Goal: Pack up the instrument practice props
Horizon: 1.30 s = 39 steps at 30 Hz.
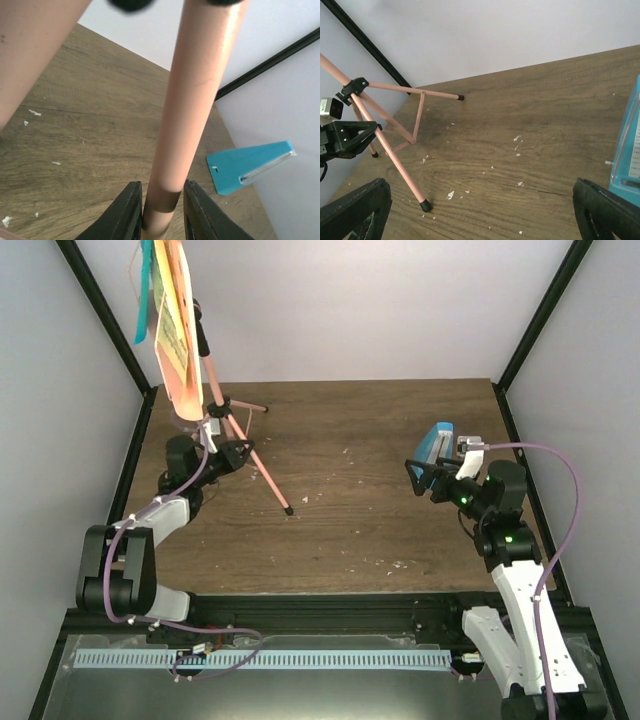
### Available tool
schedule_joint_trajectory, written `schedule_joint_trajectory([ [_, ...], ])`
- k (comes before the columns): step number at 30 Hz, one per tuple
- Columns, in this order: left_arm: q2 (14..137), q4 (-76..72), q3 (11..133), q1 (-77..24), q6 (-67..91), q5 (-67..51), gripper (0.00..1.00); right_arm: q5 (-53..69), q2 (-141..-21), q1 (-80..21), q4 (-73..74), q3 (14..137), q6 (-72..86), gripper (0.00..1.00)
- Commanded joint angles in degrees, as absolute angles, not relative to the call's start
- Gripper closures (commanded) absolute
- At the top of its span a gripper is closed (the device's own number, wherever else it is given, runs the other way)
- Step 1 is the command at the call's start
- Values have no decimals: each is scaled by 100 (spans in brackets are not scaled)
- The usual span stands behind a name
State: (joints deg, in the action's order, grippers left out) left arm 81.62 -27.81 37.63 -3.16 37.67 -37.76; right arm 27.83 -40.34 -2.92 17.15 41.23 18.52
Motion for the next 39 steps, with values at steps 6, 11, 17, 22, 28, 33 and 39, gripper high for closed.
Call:
schedule_joint_trajectory([
  [6, 7988, -3099, 3615, -687, 3256, -3492, 96, 2864, -3843, -270, 1649, 4016, 1970, 0],
  [11, 7746, -3234, 3382, -1086, 3295, -3023, 100, 2818, -3794, -272, 1546, 3867, 2013, 0],
  [17, 7609, -3235, 3289, -2219, 3550, -1805, 100, 2831, -3747, -271, 1509, 3747, 2059, 0],
  [22, 7879, -3367, 3477, -3371, 3838, -449, 100, 2859, -3639, -272, 1524, 3640, 2081, 0],
  [28, 8806, -3581, 4199, -4523, 4185, 764, 100, 2876, -3482, -272, 1618, 3562, 2102, 0],
  [33, 9562, -3716, 4875, -5089, 4378, 1116, 100, 2877, -3359, -274, 1715, 3545, 2104, 0],
  [39, 9918, -3664, 5276, -5187, 4409, 859, 95, 2893, -3281, -272, 1817, 3576, 2058, 0],
])
